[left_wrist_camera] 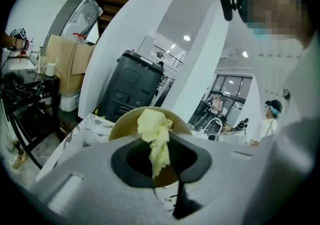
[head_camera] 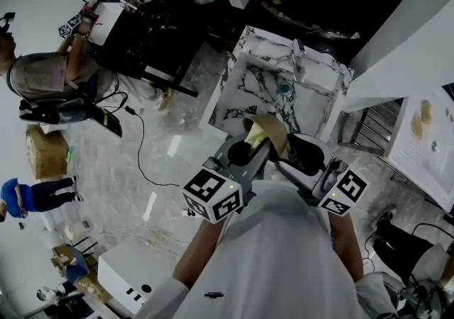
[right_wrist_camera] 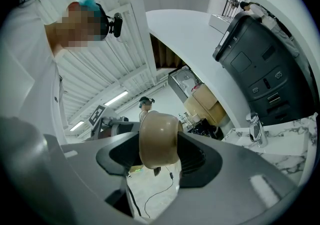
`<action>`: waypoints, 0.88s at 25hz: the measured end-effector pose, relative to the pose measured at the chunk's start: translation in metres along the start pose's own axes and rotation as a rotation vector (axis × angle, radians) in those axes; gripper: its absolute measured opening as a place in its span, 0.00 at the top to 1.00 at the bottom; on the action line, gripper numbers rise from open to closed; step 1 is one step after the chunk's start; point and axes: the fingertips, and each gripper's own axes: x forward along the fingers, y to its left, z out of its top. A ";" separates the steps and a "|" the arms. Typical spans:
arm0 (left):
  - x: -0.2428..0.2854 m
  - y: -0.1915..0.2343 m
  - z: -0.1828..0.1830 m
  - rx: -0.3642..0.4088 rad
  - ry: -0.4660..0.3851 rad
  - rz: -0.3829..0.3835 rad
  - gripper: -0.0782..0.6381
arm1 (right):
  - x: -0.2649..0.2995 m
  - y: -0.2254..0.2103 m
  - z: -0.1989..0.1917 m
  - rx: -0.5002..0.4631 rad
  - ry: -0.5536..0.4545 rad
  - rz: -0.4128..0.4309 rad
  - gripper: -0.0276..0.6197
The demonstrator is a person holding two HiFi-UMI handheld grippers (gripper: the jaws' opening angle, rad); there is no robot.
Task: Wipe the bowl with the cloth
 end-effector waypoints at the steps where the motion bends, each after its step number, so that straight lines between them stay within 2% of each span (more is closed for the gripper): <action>1: -0.001 0.002 0.002 0.003 -0.004 0.011 0.81 | -0.001 0.000 0.001 0.006 -0.005 0.002 0.57; 12: -0.016 0.032 -0.007 0.010 0.020 0.135 0.81 | -0.008 -0.005 0.007 0.035 -0.038 -0.007 0.57; 17: -0.015 0.028 -0.014 0.004 0.034 0.140 0.81 | -0.012 -0.009 0.011 0.058 -0.062 -0.016 0.57; 22: -0.010 0.013 -0.022 0.004 0.059 0.100 0.81 | -0.012 -0.014 0.017 0.086 -0.098 -0.027 0.57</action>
